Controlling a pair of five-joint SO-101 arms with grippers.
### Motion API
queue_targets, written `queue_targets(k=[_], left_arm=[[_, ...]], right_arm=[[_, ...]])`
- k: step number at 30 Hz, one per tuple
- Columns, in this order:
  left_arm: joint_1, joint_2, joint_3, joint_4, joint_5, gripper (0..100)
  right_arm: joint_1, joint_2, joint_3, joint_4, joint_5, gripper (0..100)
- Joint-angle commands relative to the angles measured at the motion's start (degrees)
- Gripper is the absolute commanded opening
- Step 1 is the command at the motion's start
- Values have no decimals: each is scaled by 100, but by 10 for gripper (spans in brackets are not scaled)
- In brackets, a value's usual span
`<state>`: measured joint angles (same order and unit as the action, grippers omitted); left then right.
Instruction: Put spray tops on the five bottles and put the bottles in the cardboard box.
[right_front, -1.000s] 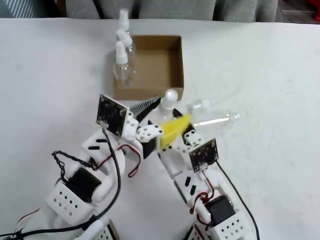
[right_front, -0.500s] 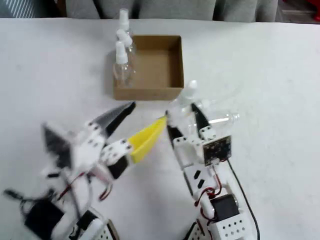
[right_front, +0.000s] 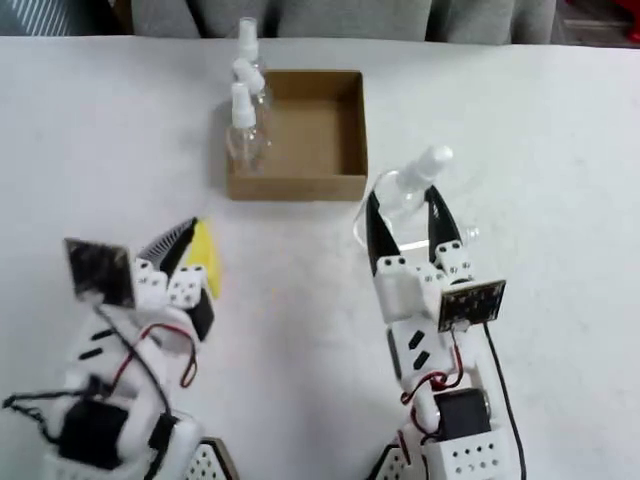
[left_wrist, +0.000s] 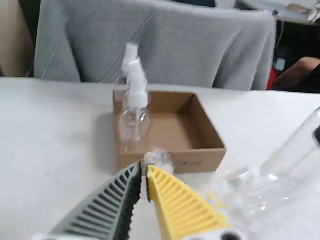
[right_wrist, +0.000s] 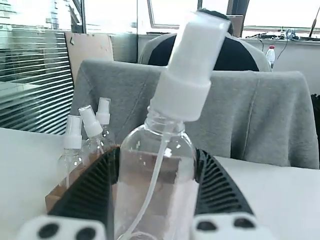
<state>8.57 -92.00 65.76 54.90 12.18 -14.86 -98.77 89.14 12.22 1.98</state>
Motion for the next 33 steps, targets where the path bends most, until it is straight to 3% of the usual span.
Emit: queue_targets(k=[1, 7, 15, 21, 33], left_arm=[[-611, -57, 914, -589, -53, 23], [-1130, -57, 1925, -1301, -53, 23], [-1156, -66, 2637, -2066, -62, 24], [-1156, -66, 3024, -2716, -62, 24], [-1156, -66, 3130, -2743, -536, 24]], right_arm=[[110, 1182, -703, -593, -18, 15], [84, 3319, -1002, -2615, -9, 15], [110, 6141, -2655, -3626, -9, 16], [127, 7705, -3754, -4040, -9, 16], [110, 10870, -6664, -4119, 0, 16]])
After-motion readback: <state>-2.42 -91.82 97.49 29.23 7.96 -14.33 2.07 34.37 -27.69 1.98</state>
